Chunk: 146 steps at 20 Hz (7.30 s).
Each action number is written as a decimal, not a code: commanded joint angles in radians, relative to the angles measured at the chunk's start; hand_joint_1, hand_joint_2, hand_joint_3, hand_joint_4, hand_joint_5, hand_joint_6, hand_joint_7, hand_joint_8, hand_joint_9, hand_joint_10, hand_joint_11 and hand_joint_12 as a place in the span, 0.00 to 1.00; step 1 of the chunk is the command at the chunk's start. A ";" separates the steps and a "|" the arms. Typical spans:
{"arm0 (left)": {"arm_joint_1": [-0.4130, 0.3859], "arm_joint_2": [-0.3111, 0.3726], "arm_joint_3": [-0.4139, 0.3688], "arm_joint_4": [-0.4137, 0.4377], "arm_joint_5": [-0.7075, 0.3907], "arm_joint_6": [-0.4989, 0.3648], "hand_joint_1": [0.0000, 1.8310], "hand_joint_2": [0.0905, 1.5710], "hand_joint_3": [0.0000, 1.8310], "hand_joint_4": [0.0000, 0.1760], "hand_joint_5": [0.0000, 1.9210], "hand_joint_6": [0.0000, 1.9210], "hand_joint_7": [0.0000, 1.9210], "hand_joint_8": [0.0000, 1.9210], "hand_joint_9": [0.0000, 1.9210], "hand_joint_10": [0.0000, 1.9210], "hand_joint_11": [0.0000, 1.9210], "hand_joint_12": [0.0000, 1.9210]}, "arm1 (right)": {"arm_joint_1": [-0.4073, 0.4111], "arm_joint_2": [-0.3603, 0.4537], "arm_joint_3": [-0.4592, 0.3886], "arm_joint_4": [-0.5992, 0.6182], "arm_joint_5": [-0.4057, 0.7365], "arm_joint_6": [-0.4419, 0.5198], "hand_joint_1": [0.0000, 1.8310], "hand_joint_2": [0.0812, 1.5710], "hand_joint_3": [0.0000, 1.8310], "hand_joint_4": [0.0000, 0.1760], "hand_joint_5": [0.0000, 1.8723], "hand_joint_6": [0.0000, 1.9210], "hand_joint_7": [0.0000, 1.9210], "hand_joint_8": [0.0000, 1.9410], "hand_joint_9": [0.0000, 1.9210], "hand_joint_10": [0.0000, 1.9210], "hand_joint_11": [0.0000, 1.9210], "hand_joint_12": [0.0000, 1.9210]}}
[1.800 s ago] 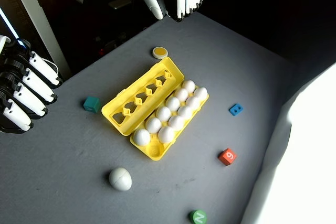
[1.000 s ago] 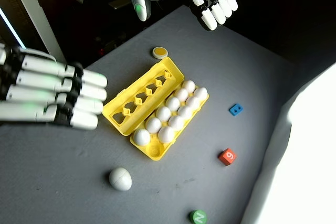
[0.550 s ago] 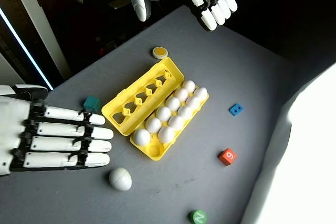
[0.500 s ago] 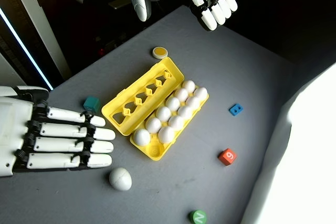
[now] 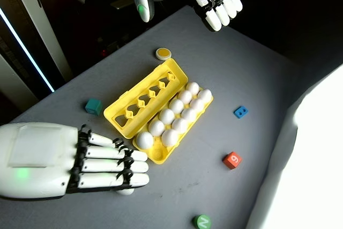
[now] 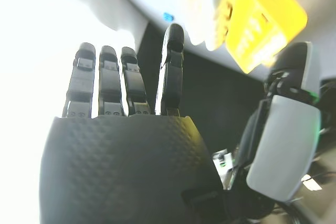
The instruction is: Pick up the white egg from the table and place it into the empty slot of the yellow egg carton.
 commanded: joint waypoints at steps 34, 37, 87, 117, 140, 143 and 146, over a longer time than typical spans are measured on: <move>-0.008 0.005 0.000 0.095 0.030 0.003 0.00 0.79 0.00 0.00 0.05 0.00 0.06 0.00 0.04 0.00 0.00 0.00 | 0.042 -0.269 0.372 -0.346 -0.065 0.714 0.32 0.49 0.00 1.00 0.26 0.00 0.00 0.00 0.00 0.00 0.00 0.00; -0.008 0.005 0.000 0.095 0.030 0.003 0.00 0.79 0.00 0.00 0.06 0.01 0.07 0.01 0.05 0.01 0.01 0.01 | 0.026 -0.294 0.402 -0.338 -0.080 0.715 0.32 0.49 0.00 1.00 0.27 0.00 0.00 0.00 0.00 0.00 0.00 0.00; -0.008 0.005 0.001 0.096 0.030 0.003 0.00 0.79 0.00 0.00 0.06 0.00 0.06 0.00 0.04 0.00 0.01 0.01 | -0.008 -0.342 0.459 -0.311 -0.030 0.659 0.61 0.60 0.00 1.00 0.71 0.20 0.13 0.00 0.02 0.00 0.00 0.00; -0.008 0.005 0.001 0.097 0.030 0.003 0.00 0.78 0.00 0.00 0.04 0.00 0.04 0.00 0.03 0.00 0.00 0.00 | 0.160 -0.558 0.480 -0.311 -0.261 0.659 0.60 0.62 0.00 0.99 0.67 0.26 0.15 0.01 0.03 0.01 0.00 0.00; -0.008 0.005 0.001 0.096 0.030 0.003 0.00 0.78 0.00 0.00 0.04 0.00 0.04 0.00 0.02 0.00 0.00 0.00 | 0.182 -0.501 0.469 -0.310 -0.268 0.690 0.39 0.50 0.00 1.00 0.38 0.00 0.06 0.00 0.00 0.00 0.00 0.00; -0.008 0.005 0.000 0.097 0.030 0.003 0.00 0.77 0.00 0.00 0.05 0.00 0.05 0.01 0.04 0.01 0.00 0.00 | 0.224 -0.427 0.396 -0.310 -0.274 0.689 0.35 0.50 0.00 1.00 0.37 0.01 0.06 0.01 0.00 0.00 0.00 0.00; -0.009 0.005 0.000 0.090 0.030 0.003 0.00 0.78 0.00 0.00 0.04 0.00 0.03 0.00 0.02 0.00 0.00 0.00 | 0.267 -0.300 0.253 -0.309 -0.298 0.676 0.37 0.49 0.00 1.00 0.38 0.01 0.07 0.01 0.00 0.00 0.00 0.00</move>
